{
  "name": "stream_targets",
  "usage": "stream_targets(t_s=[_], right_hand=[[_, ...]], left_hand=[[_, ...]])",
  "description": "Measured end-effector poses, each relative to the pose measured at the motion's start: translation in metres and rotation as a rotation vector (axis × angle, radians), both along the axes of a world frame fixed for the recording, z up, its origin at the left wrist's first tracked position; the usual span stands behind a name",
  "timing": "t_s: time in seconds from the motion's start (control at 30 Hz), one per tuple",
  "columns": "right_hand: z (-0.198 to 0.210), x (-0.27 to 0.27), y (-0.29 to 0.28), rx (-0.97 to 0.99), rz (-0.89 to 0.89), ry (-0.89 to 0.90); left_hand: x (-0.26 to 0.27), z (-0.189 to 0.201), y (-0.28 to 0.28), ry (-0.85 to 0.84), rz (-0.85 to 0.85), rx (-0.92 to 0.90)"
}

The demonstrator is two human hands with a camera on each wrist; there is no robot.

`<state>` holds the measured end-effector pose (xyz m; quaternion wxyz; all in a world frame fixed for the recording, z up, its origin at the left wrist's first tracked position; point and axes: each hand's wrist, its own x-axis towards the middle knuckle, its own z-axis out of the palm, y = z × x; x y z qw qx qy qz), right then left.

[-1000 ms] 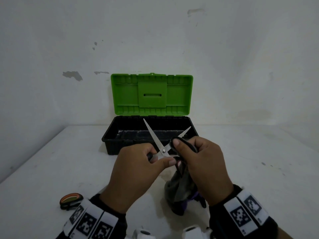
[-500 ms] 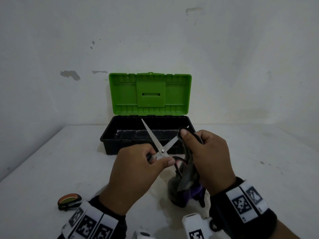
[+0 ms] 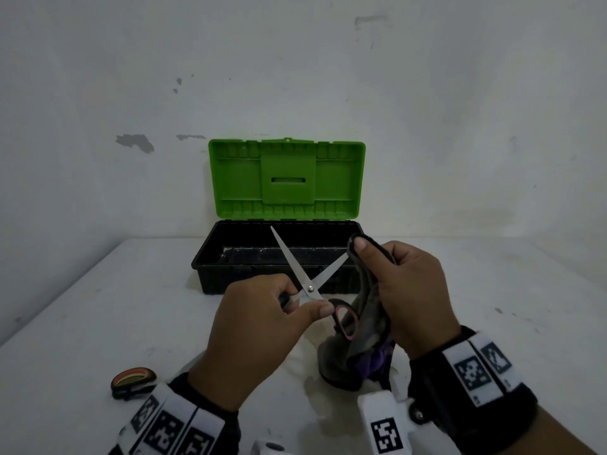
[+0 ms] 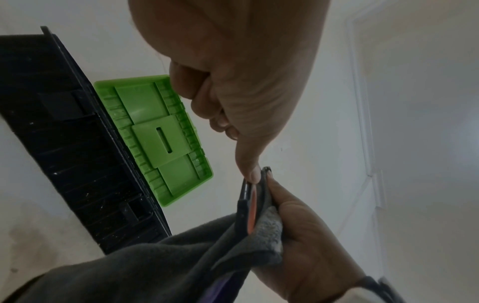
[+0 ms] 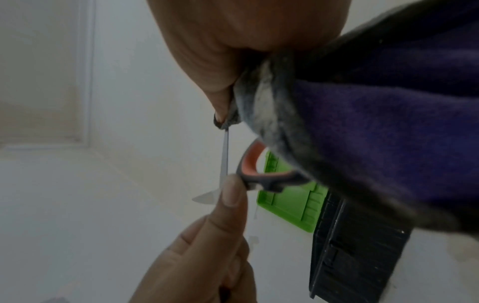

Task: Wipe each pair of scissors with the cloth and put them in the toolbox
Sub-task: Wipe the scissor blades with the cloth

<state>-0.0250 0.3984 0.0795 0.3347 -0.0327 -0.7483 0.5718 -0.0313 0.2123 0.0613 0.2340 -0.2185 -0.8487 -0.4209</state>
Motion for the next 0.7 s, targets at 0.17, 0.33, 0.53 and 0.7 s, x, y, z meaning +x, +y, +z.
stream_targets(t_s=[0.17, 0.33, 0.53, 0.7], right_hand=[[0.007, -0.002, 0.013, -0.028, -0.022, 0.008], [0.003, 0.009, -0.005, 0.158, 0.035, -0.015], [-0.011, 0.009, -0.028, 0.145, 0.119, -0.086], [-0.011, 0.008, -0.033, 0.098, 0.148, -0.088]], left_hand=[[-0.002, -0.003, -0.003, -0.054, 0.069, -0.051], [-0.001, -0.003, -0.001, 0.005, 0.154, -0.128], [0.004, 0.000, 0.007, 0.122, 0.245, -0.275], [0.005, 0.004, 0.004, 0.174, 0.221, -0.334]])
